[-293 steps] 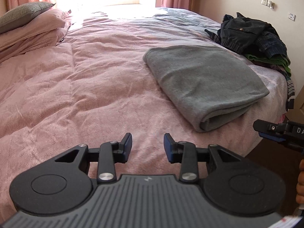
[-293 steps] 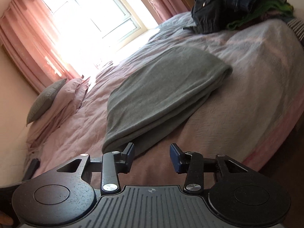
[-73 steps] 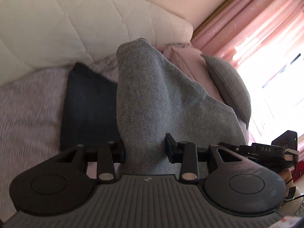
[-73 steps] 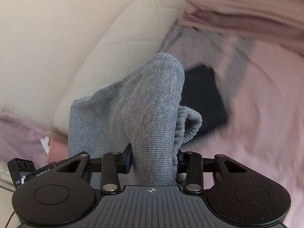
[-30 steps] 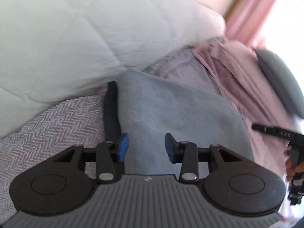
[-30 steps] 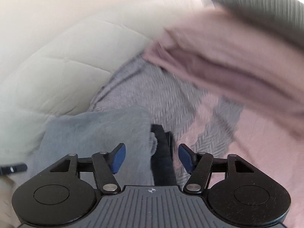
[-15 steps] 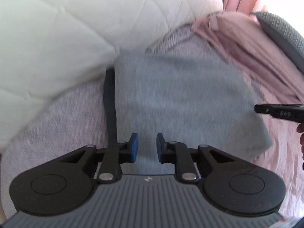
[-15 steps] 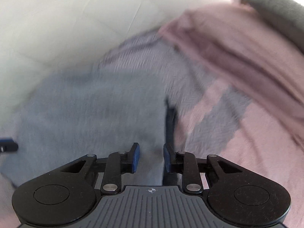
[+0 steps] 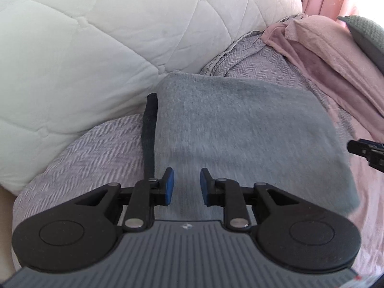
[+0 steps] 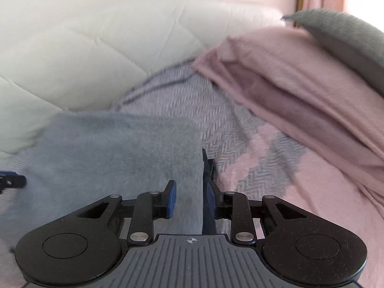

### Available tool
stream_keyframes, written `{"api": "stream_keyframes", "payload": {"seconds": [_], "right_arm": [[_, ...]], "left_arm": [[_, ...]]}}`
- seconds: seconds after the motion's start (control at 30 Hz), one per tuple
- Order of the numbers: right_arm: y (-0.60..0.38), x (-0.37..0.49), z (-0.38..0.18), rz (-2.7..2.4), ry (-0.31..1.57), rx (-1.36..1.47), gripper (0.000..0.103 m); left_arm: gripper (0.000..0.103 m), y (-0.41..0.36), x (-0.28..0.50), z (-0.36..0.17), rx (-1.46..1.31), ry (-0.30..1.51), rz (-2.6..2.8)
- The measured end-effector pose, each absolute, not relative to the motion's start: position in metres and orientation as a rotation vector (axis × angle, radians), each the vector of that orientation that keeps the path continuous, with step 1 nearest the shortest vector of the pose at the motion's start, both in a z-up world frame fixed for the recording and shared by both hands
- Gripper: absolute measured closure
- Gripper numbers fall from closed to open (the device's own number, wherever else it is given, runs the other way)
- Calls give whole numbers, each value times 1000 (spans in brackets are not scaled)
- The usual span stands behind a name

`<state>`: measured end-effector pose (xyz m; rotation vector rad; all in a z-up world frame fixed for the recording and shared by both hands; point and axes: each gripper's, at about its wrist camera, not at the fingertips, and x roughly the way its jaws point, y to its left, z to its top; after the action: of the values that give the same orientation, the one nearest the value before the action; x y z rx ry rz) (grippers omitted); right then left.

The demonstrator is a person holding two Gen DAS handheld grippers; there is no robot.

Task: Organize objects
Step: 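Lower the bundle onto the dark folded cloth and open both grippers, then withdraw both grippers from the stacked folded clothes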

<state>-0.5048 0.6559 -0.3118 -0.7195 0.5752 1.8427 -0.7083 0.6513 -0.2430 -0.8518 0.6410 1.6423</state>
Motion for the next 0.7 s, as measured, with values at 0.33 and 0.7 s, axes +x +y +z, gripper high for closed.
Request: {"api": "stream_keyframes", "payload": {"seconds": [0.33,0.7], "right_arm": [[619,-511,-333,1825,638,-892,74],[542,-483,-215,1894,770,-743,51]], "left_arm": [[80,620,-693,-238,-932,676,1701],[49,550,-658,-132,-844,657,1712]]}}
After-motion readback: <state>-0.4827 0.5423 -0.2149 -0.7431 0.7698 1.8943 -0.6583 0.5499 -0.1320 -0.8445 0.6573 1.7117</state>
